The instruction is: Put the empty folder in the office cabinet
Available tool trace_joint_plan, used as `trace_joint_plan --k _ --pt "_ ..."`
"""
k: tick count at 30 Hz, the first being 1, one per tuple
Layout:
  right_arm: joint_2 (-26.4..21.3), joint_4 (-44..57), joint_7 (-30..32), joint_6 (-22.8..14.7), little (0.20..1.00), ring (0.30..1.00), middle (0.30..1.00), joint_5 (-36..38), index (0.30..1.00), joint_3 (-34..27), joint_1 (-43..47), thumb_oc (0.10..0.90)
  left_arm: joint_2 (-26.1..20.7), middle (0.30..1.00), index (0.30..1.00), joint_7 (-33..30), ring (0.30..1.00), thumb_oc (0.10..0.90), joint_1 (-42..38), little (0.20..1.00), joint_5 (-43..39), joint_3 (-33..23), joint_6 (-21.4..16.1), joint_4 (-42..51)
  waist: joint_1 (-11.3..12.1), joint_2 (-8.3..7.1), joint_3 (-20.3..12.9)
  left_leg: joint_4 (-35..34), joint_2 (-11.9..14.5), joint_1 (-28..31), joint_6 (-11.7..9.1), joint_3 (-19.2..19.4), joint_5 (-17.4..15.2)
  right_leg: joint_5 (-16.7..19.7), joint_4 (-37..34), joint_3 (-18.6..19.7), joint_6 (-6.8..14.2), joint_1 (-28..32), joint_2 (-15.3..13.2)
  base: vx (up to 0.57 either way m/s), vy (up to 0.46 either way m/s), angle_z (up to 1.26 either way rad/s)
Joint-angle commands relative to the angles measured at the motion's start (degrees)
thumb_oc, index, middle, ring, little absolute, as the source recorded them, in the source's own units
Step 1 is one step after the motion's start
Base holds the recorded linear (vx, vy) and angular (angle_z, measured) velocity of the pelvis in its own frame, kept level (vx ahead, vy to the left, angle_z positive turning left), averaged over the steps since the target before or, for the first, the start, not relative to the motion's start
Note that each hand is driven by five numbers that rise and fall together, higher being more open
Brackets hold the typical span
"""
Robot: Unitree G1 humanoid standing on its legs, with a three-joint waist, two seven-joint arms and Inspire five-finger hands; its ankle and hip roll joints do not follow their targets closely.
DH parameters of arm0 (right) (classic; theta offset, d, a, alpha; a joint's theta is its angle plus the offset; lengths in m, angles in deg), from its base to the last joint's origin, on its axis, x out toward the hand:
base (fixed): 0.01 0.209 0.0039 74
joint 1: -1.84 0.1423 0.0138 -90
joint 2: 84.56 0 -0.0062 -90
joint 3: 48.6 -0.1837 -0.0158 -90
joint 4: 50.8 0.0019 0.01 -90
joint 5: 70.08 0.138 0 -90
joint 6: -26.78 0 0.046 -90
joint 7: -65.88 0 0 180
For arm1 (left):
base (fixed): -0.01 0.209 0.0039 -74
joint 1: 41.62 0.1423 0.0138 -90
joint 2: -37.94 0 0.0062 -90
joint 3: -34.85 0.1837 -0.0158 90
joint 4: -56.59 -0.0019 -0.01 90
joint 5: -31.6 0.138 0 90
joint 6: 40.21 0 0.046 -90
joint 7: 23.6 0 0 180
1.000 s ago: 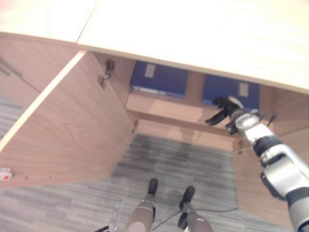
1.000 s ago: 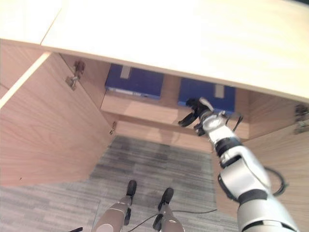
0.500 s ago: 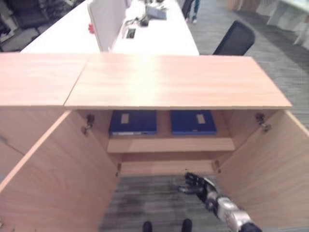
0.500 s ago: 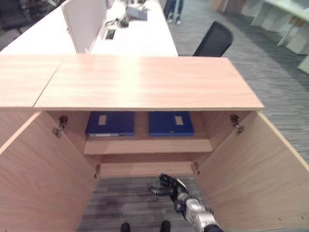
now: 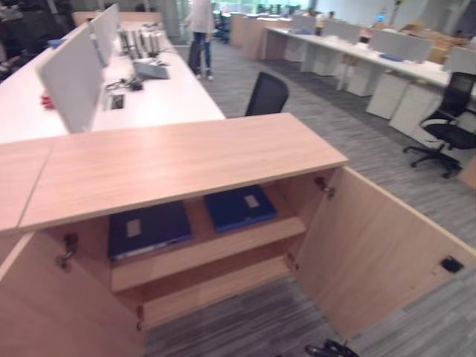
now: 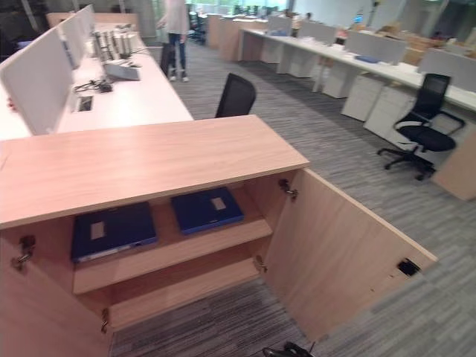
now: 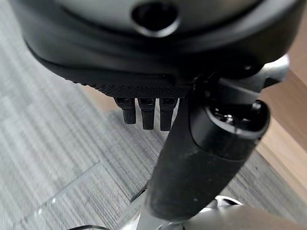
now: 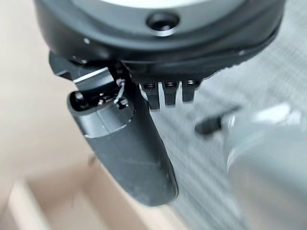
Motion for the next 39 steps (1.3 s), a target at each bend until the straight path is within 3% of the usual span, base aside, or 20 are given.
trace_joint_plan --k 1,12,16,21,26,29,39 --pt "-5.5 0.5 2.8 -3.0 0.9 0.9 0.9 -2.5 0.9 -3.4 6.3 0.8 3.5 0.9 0.9 0.4 0.9 0.8 -2.6 0.9 2.0 -3.5 -0.5 -1.6 -0.9 2.2 1.8 0.2 0.5 -0.5 0.4 -6.3 -4.6 -2.3 0.9 -0.7 4.4 2.1 0.9 0.0 0.025 -0.49" --pt "-12.3 13.1 9.4 -5.1 0.9 0.9 0.9 -8.9 0.9 -14.3 1.8 0.8 3.4 0.9 0.9 0.8 0.9 0.8 -2.9 0.9 2.2 -5.2 0.4 -0.7 -4.1 2.52 2.2 0.1 0.2 0.6 0.6 -4.9 -5.5 -2.8 1.2 0.5 4.7 2.4 1.0 0.0 0.008 -0.13" --pt "-14.7 15.3 11.6 -5.9 0.9 0.9 0.9 -10.5 0.9 -17.3 1.8 0.8 3.5 0.9 0.9 0.8 0.9 0.8 -3.4 0.9 2.7 -4.5 0.5 -0.3 -4.2 2.67 2.4 0.0 0.2 0.9 0.7 -5.2 -5.7 -2.9 1.1 0.3 4.7 2.7 0.9 0.01 -0.008 0.03" --pt "-22.4 15.2 14.8 -7.2 0.9 0.9 0.9 -11.9 0.9 -21.9 5.0 0.8 3.0 0.9 0.9 0.8 0.9 0.8 -4.2 0.9 3.6 -2.8 0.5 -0.4 -3.5 2.69 2.8 -0.1 0.4 1.0 0.5 -6.1 -5.6 -3.2 1.0 -0.5 4.6 3.5 0.8 0.01 -0.025 0.06" --pt "-31.0 16.3 15.8 -7.6 0.9 0.9 0.9 -12.9 0.9 -22.3 10.5 0.8 1.8 0.9 0.9 0.4 0.9 0.8 -4.1 0.9 3.9 -3.7 0.9 -3.1 -2.5 2.57 3.1 -0.2 0.6 1.4 0.1 -6.7 -5.5 -3.5 0.8 -1.1 4.4 4.1 0.7 0.02 -0.046 0.12" --pt "-33.8 16.0 15.3 -7.6 0.9 0.9 0.9 -12.7 0.9 -21.6 12.8 0.8 1.4 0.9 0.9 0.3 0.9 0.8 -4.0 0.9 3.7 -4.0 1.0 -3.8 -1.8 2.39 3.1 -0.2 0.7 1.3 -0.1 -7.0 -5.3 -3.7 0.7 -1.5 4.3 4.4 0.8 0.01 -0.041 0.03" --pt "-35.2 18.9 12.8 -10.8 0.9 0.9 0.9 -6.7 0.9 -17.9 19.5 0.8 0.6 0.9 0.9 -0.3 0.9 0.8 -3.6 0.9 2.7 -4.8 1.0 -4.9 -0.4 2.05 2.8 -0.2 0.9 0.7 -0.7 -8.3 -4.7 -4.7 0.4 -2.8 3.9 5.2 1.0 0.01 -0.026 0.1"
